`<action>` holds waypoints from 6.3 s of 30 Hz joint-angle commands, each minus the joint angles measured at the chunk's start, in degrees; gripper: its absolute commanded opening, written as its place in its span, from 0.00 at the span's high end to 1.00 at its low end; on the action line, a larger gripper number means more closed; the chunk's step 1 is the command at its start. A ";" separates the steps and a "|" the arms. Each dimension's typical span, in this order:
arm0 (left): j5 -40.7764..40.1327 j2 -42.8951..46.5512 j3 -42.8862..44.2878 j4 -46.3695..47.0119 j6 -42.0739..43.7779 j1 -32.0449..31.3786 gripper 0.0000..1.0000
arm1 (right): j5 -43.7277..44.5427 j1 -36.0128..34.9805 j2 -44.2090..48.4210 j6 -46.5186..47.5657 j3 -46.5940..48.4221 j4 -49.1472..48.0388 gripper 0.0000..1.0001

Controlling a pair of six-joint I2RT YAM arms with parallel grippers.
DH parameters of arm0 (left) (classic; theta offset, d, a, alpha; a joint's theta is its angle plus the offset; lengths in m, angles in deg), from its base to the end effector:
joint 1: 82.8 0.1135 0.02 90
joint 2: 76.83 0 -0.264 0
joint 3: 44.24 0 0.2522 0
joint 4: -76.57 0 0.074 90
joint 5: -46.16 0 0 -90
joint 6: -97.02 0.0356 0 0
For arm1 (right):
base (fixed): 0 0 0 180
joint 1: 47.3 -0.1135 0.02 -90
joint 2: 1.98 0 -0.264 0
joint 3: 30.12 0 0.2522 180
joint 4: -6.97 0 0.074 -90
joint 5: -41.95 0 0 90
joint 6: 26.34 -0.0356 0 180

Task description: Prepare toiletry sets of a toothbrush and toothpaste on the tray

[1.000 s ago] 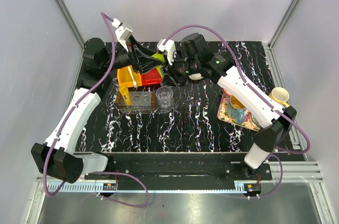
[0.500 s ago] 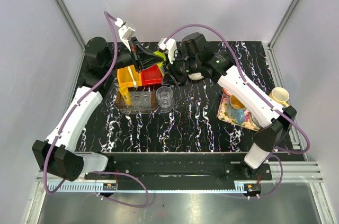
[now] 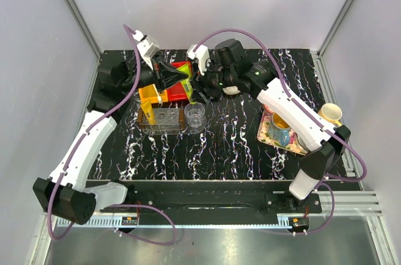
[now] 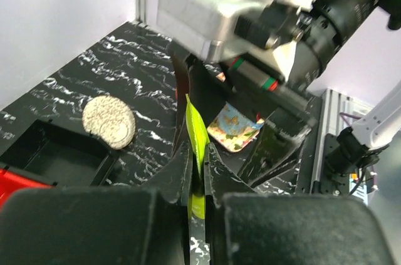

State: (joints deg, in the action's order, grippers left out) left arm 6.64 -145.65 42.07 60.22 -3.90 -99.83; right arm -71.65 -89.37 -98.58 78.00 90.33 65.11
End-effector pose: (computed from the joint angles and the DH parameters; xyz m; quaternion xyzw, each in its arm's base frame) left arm 0.2423 -0.1029 0.4374 0.3378 0.6161 -0.4457 0.5547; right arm 0.2644 0.2579 0.4177 -0.4932 0.7175 0.2851 0.4007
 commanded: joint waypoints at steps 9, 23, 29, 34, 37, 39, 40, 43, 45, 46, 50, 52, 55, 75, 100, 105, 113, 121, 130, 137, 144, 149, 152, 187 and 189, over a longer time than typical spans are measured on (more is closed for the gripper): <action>-8.64 7.55 -9.34 1.70 7.74 4.73 1.00 | 5.14 1.19 2.73 2.70 -1.75 0.18 0.17; -15.06 16.34 -24.82 7.95 18.38 7.90 1.00 | 4.35 9.10 9.49 4.63 -13.52 -3.07 0.16; -18.31 19.50 -31.84 12.33 21.46 8.51 1.00 | 3.47 12.70 12.66 6.57 -17.83 -3.25 0.16; -20.06 21.62 -36.77 18.05 20.85 8.51 1.00 | 2.59 14.46 13.98 7.97 -21.00 -3.25 0.16; -20.60 22.23 -39.85 21.30 21.29 9.30 1.00 | 1.63 15.52 13.81 7.54 -21.62 -3.16 0.16; -19.72 22.41 -41.96 23.41 21.29 9.83 1.00 | 1.10 16.13 13.63 7.19 -21.53 -3.16 0.16; -19.63 22.50 -42.49 24.20 21.20 10.09 1.00 | 1.01 16.22 13.54 7.10 -21.53 -3.07 0.16; -19.10 21.54 -43.46 25.88 20.76 10.62 1.00 | 1.01 16.49 13.28 6.92 -21.44 -3.42 0.16; -18.14 20.83 -42.85 25.71 19.97 11.06 1.00 | 0.83 16.49 13.01 6.66 -21.79 -3.86 0.16; -17.70 20.13 -42.67 25.71 19.62 11.50 1.00 | 0.57 16.40 13.01 6.48 -21.97 -4.30 0.16; -16.56 19.16 -42.23 25.53 20.05 12.03 1.00 | -0.13 16.49 13.01 5.95 -23.02 -5.18 0.16; -15.85 18.63 -41.53 24.31 20.76 12.46 1.00 | -0.57 16.57 13.10 5.78 -23.29 -5.71 0.16; -14.27 17.58 -41.09 23.77 21.64 12.99 1.00 | -1.28 16.58 13.10 5.60 -23.20 -6.06 0.16; -8.47 11.78 -38.45 24.56 21.82 16.25 1.00 | -4.27 16.58 12.13 4.46 -23.37 -7.47 0.16; -8.55 8.61 -38.36 26.58 21.82 16.42 1.00 | -4.88 16.49 12.84 4.11 -23.81 -7.47 0.16; -8.64 8.00 -38.36 27.11 21.64 16.33 1.00 | -4.88 16.57 12.84 3.93 -23.99 -7.47 0.16; -8.55 7.56 -38.54 27.29 21.82 16.42 1.00 | -4.88 16.57 12.75 3.85 -23.99 -7.47 0.16; -8.55 7.03 -38.63 27.38 21.99 16.60 1.00 | -4.79 16.58 12.93 3.84 -24.25 -7.47 0.16; -8.03 6.59 -38.98 27.38 21.99 16.69 1.00 | -4.88 16.49 12.66 3.76 -24.25 -7.56 0.16; -7.85 6.15 -39.24 27.55 22.17 16.69 1.00 | -4.88 16.58 12.49 3.67 -24.34 -7.55 0.16; -7.24 5.54 -39.33 27.64 21.99 16.69 1.00 | -4.88 16.57 12.75 3.67 -24.87 -7.73 0.16; -7.32 5.10 -39.77 27.99 22.26 16.77 1.00 | -4.97 16.49 12.75 3.67 -25.13 -7.99 0.16; -7.06 4.83 -39.95 28.34 22.43 16.77 1.00 | -4.97 16.49 12.75 3.67 -25.13 -8.17 0.16; -7.59 2.81 -43.46 31.33 24.28 16.77 1.00 | -5.06 16.49 12.22 3.49 -25.66 -8.70 0.16; -7.59 2.64 -43.72 31.59 24.19 16.77 1.00 | -5.06 16.58 12.05 3.40 -25.66 -8.61 0.16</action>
State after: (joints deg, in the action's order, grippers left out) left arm -2.39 -142.70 -1.09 85.82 19.10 -83.42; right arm -75.78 -73.10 -86.66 81.83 64.91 58.42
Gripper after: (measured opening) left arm 0.068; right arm 0.840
